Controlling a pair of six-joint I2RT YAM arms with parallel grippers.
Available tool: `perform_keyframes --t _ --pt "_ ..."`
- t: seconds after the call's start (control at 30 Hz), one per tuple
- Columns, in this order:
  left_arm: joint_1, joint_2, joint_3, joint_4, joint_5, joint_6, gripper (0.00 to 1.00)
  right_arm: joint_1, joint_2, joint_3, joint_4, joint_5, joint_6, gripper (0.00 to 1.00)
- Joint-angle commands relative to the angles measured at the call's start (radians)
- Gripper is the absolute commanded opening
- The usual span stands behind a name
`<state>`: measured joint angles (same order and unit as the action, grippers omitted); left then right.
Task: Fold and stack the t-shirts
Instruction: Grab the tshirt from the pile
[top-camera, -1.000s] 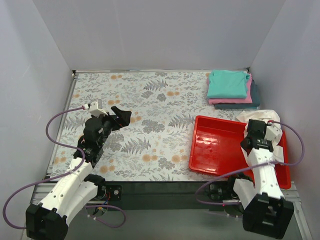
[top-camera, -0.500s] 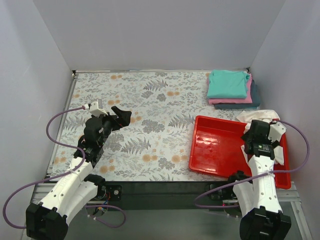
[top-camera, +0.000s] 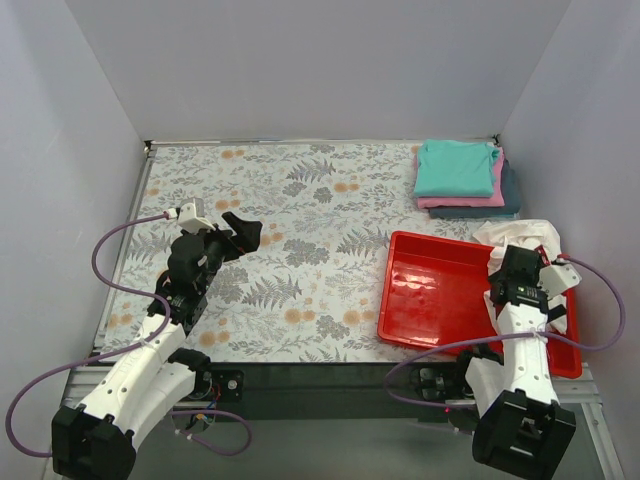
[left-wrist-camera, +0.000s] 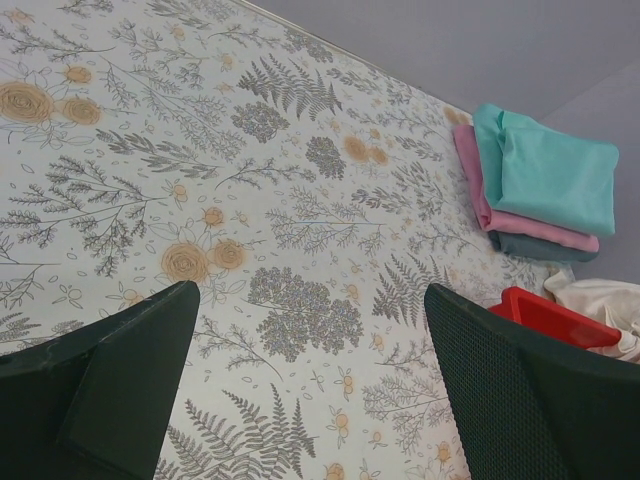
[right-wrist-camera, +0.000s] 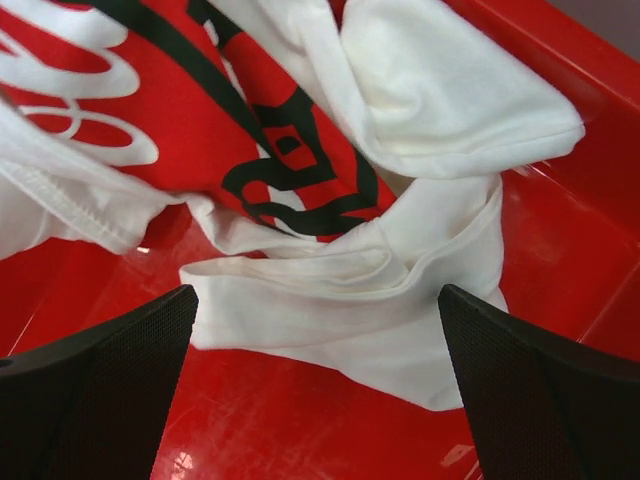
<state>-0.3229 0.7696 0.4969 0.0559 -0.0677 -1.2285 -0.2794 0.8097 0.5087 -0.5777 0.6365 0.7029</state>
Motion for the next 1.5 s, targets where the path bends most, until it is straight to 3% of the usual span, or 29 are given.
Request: perform_keyframes --t 0.0,0.27,0.37,0.4,0.47,0.5,0.63,0.73,0.97,1.13,1.23,1.37,1.43,1.47 --pt "-0.001 -0.012 0.002 -0.005 -0.014 0.017 0.88 -0.050 0.009 -0.001 0.009 0.009 0.035 0.98" --pt "-0.002 0.005 0.003 -0.005 -0.017 0.020 0.88 -0.152 0.068 -0.096 0.119 -0.141 0.049 0.94" --pt "-0.001 0.005 0.005 -0.007 -0.020 0.020 0.88 -0.155 0.085 -0.107 0.156 -0.214 0.026 0.56" --pt "-0.001 0.004 0.005 -0.010 -0.023 0.020 0.88 -0.155 0.065 -0.105 0.167 -0.231 0.009 0.39" --pt "-0.002 0.000 0.005 -0.010 -0.026 0.021 0.88 -0.155 0.020 -0.099 0.179 -0.253 -0.044 0.19" --pt "-0.001 0.000 0.005 -0.008 -0.027 0.021 0.88 -0.155 -0.048 -0.096 0.190 -0.256 -0.066 0.02" --pt "-0.001 0.010 0.003 -0.001 -0.018 0.018 0.88 -0.155 -0.246 -0.082 0.255 -0.349 -0.231 0.01" --pt "-0.001 0.026 0.006 0.004 -0.014 0.018 0.88 -0.153 -0.339 -0.081 0.294 -0.431 -0.253 0.01" --pt "-0.001 0.031 0.008 0.010 0.025 0.006 0.88 -0.129 -0.273 0.074 0.349 -0.537 -0.290 0.01" --pt "-0.002 0.031 0.009 0.018 0.026 0.004 0.88 -0.031 -0.215 0.149 0.401 -0.477 -0.301 0.01" --pt "-0.001 0.040 0.011 0.018 0.028 0.004 0.88 0.133 -0.201 0.201 0.430 -0.302 -0.336 0.01" --pt "-0.001 0.054 0.014 0.022 0.029 0.003 0.88 0.412 -0.117 0.296 0.472 -0.176 -0.371 0.01" --pt "-0.001 0.063 0.019 0.022 0.028 0.004 0.88 0.509 -0.017 0.377 0.495 -0.115 -0.400 0.01" --pt "-0.001 0.066 0.025 0.015 0.026 0.004 0.88 0.633 0.064 0.408 0.509 -0.016 -0.454 0.01"
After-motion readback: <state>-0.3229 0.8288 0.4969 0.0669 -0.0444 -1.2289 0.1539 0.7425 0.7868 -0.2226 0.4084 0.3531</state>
